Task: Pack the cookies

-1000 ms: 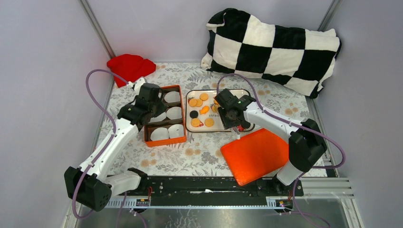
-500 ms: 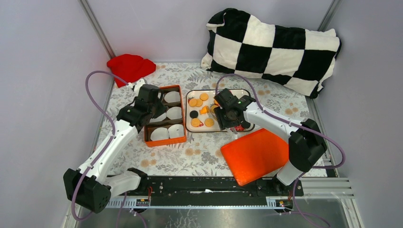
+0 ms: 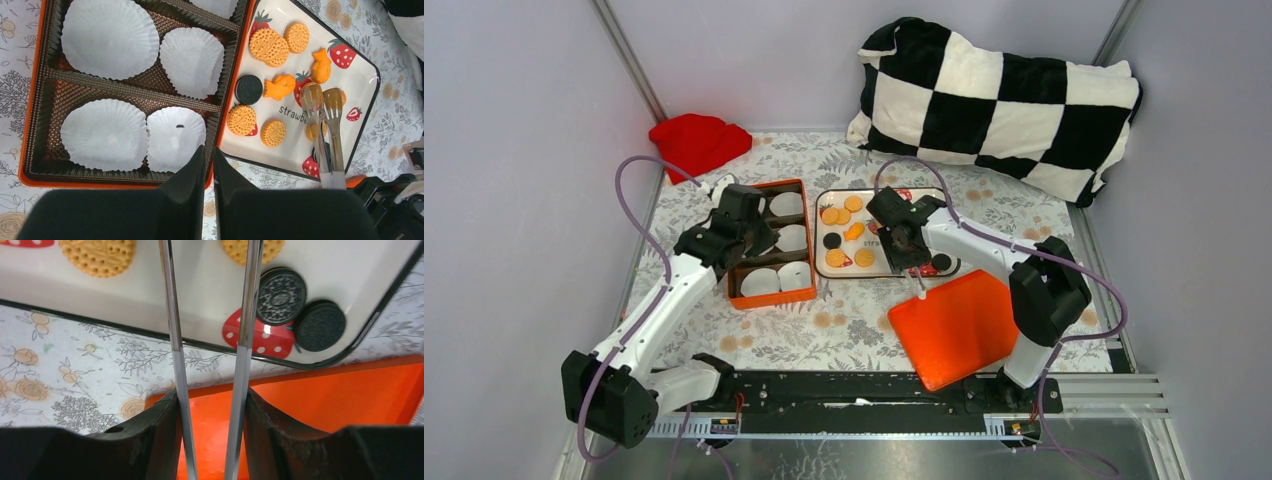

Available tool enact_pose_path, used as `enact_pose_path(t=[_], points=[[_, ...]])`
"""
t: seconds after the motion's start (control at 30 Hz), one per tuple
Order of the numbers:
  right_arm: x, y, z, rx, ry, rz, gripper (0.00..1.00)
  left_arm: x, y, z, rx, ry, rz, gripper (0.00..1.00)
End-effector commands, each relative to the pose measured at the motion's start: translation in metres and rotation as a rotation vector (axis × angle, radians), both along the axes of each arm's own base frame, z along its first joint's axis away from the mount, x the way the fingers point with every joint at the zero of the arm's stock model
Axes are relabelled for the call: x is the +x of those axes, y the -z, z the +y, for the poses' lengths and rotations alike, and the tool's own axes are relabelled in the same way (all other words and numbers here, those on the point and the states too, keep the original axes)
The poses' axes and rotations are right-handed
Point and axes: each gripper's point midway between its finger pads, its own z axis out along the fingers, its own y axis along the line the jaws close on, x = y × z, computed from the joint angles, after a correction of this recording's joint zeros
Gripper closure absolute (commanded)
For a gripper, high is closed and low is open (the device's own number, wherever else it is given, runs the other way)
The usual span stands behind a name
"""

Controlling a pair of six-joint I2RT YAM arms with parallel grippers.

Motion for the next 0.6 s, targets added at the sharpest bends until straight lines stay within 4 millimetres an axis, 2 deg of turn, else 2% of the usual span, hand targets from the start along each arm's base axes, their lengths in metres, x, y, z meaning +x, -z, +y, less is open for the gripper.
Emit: enact_pose_path(t=[0.0,0.2,0.33,0.47,0.57], points=[[0.021,-0.033,-0.005,-0.064,0.015,-0.112,0.85,0.006,-0.005,0.001,-0.009,0.010,-0.023,0.87],[0.036,-0.079,0.018,0.051,0.004,-0.208,1.00,0.013,-0.009,0.016,-0.066,-0.006,-0.029,0.87],[0.043,-0.097,0.030,0.101,-0.015,-0.243,1.00,0.014,-0.007,0.023,-0.079,-0.012,-0.025,0.87],[0.046,-0.103,0.032,0.087,-0.025,-0.242,1.00,0.014,-0.008,0.023,-0.081,-0.006,-0.024,0.88],[0.055,-0.112,0.053,0.152,-0.061,-0.277,1.00,0.015,-0.005,0.025,-0.079,-0.013,-0.023,0.88]])
